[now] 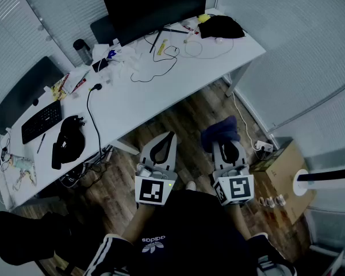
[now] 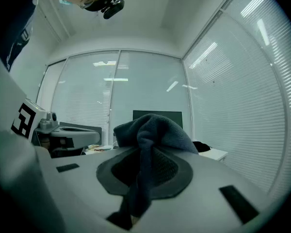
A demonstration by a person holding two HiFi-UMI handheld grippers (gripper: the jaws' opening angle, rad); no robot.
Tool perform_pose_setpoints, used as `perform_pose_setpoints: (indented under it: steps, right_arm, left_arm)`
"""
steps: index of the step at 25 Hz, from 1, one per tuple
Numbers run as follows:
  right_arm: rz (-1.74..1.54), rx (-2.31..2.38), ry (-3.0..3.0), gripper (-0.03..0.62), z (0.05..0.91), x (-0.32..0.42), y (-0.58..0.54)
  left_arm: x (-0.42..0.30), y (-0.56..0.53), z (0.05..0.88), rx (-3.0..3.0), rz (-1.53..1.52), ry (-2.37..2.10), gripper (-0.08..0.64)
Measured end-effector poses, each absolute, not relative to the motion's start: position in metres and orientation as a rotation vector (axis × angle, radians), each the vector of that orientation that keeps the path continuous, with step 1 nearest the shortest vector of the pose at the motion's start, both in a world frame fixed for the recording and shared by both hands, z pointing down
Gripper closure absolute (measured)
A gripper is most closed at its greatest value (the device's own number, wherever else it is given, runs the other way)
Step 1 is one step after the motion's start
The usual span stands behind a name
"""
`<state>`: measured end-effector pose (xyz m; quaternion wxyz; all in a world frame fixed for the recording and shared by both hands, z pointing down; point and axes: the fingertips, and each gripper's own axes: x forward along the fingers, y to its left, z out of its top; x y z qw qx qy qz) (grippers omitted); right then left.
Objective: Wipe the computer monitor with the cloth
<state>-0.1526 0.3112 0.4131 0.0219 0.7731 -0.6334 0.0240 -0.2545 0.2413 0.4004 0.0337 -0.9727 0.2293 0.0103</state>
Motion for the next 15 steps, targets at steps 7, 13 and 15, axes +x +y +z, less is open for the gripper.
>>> perform_pose_setpoints:
  steps: [7, 13, 15]
  right_arm:
    - [0.064, 2.382, -1.966, 0.546, 0.41, -0.146, 0.315]
    - [0.053, 2.386, -1.971, 0.545, 0.408, -0.133, 0.328]
    - [0.051, 2.39, -1.987, 0.546, 0.407, -0.129, 0.335]
  left_arm:
    - [-0.247, 0.246, 0.398, -2.986, 0.027, 0.704, 0.555]
    - [-0.234, 0.258, 0.397, -2.986, 0.031, 0.703, 0.555]
    - [-0.231, 0.262, 0.397, -2.987, 0.03, 0.707, 0.555]
